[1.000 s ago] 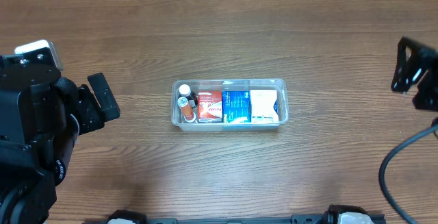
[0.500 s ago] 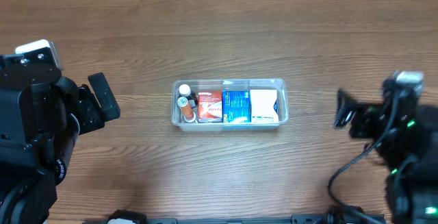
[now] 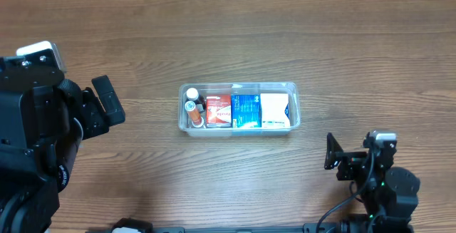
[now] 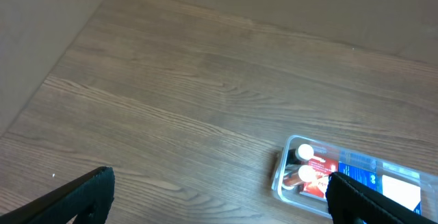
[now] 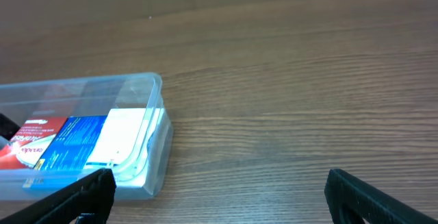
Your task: Pack container
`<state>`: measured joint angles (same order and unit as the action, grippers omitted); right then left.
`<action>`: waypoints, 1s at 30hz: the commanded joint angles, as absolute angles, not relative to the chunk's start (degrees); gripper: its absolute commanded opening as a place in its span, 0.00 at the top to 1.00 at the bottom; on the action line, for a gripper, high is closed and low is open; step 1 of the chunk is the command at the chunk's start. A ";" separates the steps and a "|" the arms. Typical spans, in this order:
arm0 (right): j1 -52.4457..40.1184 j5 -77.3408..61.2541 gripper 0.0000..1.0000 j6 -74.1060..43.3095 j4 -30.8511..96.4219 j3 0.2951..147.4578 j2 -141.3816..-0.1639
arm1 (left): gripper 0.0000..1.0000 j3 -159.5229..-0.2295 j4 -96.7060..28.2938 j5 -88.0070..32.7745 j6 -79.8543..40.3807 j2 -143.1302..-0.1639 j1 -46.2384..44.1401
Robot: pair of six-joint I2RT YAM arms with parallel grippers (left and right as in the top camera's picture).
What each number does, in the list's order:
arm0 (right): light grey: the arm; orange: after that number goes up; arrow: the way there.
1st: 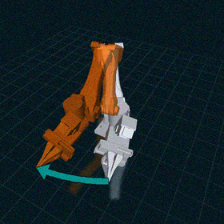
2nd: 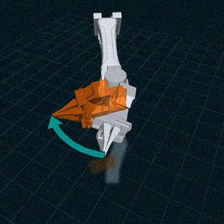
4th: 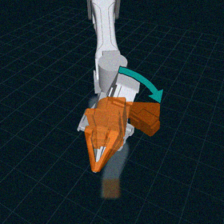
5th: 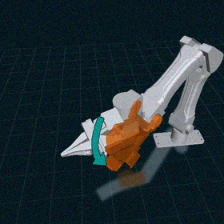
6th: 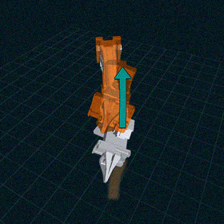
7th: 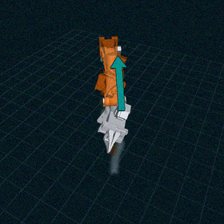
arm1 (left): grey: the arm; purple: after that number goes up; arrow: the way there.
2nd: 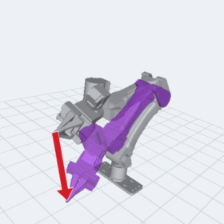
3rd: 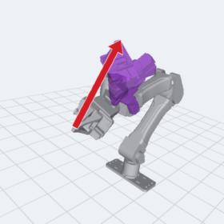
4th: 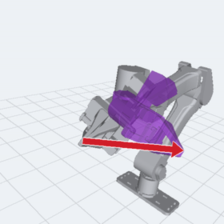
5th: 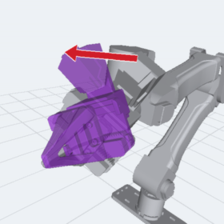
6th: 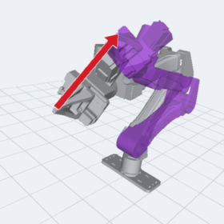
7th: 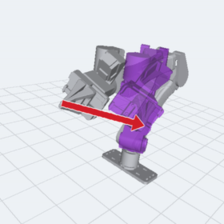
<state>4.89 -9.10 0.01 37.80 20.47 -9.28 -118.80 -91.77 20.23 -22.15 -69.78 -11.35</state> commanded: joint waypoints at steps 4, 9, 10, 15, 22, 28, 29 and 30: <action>4.84 -13.72 0.00 0.01 30.20 11.18 -0.10 | 0.00 -119.09 -91.68 21.06 -22.09 -69.76 -11.05; 4.84 -14.83 0.00 0.01 21.50 6.63 -0.16 | 0.00 -119.09 -91.68 21.06 -22.09 -69.76 -11.05; 4.84 -15.00 0.00 0.01 20.93 6.37 -0.16 | 0.00 -119.09 -91.68 21.06 -22.09 -69.76 -11.05; 4.84 -15.11 0.00 0.03 21.04 6.37 -0.16 | 0.00 -119.09 -91.68 21.06 -22.09 -69.76 -11.05; 4.84 -15.11 0.00 0.03 21.04 6.37 -0.16 | 0.00 -119.09 -91.68 21.06 -22.09 -69.76 -11.05; 4.84 -15.11 0.00 0.03 21.04 6.37 -0.16 | 0.00 -119.09 -91.68 21.06 -22.09 -69.76 -11.05; 4.84 -15.11 0.00 0.03 21.04 6.37 -0.16 | 0.00 -119.09 -91.68 21.06 -22.09 -69.76 -11.05; 4.84 -15.11 0.00 0.03 21.04 6.37 -0.16 | 0.00 -119.09 -91.68 21.06 -22.09 -69.76 -11.05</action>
